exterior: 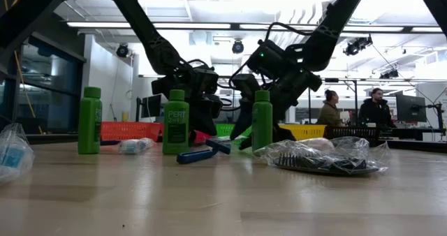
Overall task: Pick & Place Travel size toiletries
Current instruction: Put the black hair comb into the yellow bin
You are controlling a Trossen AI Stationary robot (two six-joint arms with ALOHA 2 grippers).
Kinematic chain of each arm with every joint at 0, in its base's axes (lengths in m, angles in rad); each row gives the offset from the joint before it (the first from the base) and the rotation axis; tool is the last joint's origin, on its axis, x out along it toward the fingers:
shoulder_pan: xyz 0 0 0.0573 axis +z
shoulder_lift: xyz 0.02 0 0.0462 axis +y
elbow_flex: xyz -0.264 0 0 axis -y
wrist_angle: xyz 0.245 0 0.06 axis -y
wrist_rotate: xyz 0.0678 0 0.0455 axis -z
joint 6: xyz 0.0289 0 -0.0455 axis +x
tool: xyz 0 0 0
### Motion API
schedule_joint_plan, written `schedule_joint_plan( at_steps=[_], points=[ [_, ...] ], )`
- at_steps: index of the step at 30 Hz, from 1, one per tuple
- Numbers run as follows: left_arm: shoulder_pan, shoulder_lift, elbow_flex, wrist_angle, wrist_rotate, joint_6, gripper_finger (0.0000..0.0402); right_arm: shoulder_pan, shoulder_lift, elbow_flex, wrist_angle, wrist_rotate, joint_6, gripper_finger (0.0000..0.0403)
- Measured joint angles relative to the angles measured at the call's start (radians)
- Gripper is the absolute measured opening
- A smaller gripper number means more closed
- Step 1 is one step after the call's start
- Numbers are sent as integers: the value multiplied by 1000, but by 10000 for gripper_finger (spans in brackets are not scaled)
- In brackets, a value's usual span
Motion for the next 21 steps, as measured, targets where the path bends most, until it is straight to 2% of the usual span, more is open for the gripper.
schedule_joint_plan(
  at_steps=[5, 12, 21],
  points=[
    [0, 0, 0, 0, 0, 7, 0, -2, 1, 0, 14, -8, -2, 81],
    [0, 0, 0, -3, 0, 15, 0, -20, 2, 0, 21, -81, -10, 14],
    [10, -2, 0, -3, 13, 3, 0, -52, -9, 0, 16, -153, -17, 5]
  ],
)
